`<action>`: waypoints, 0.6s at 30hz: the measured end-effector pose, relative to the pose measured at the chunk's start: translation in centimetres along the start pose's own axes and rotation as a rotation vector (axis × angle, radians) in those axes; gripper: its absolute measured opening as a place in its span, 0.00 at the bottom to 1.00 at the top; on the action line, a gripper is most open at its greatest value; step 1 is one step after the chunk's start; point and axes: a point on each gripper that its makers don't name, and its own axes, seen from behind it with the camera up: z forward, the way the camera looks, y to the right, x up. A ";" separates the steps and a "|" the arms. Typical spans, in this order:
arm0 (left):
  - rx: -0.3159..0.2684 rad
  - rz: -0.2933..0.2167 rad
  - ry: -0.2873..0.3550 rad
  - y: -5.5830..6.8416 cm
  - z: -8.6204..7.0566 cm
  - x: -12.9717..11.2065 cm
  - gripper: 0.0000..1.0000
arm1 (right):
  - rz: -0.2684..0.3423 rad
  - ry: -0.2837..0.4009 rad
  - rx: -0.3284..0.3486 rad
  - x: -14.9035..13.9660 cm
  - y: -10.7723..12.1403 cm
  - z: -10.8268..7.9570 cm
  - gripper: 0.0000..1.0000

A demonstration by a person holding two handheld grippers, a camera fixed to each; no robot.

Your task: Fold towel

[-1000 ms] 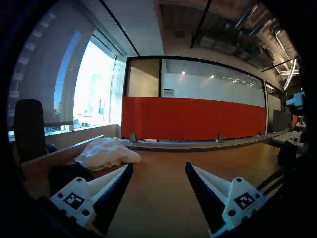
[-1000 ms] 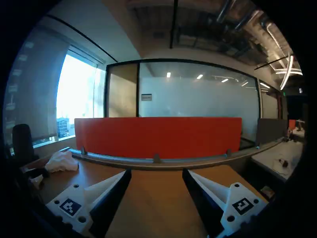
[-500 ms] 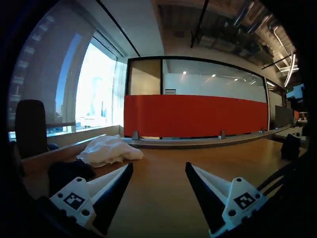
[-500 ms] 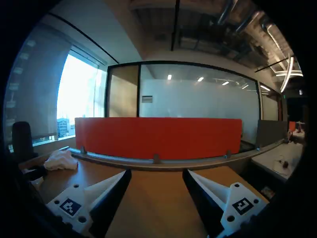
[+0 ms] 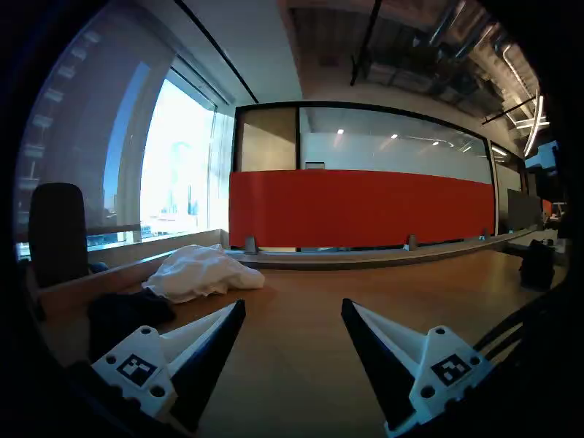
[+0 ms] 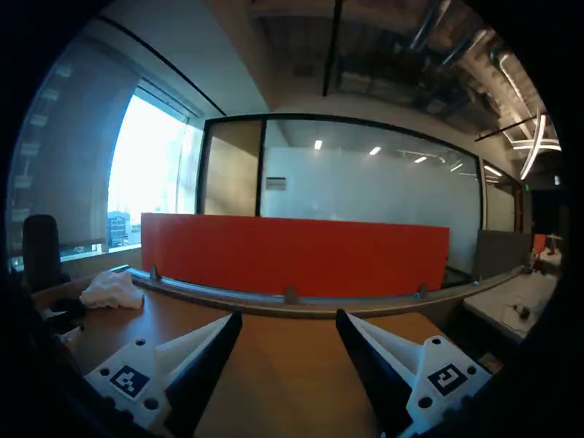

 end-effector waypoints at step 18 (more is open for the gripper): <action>-0.011 0.005 0.002 0.2 0.0 0.1 0.98 | 0.014 0.010 -0.032 -0.8 1.8 -0.5 0.99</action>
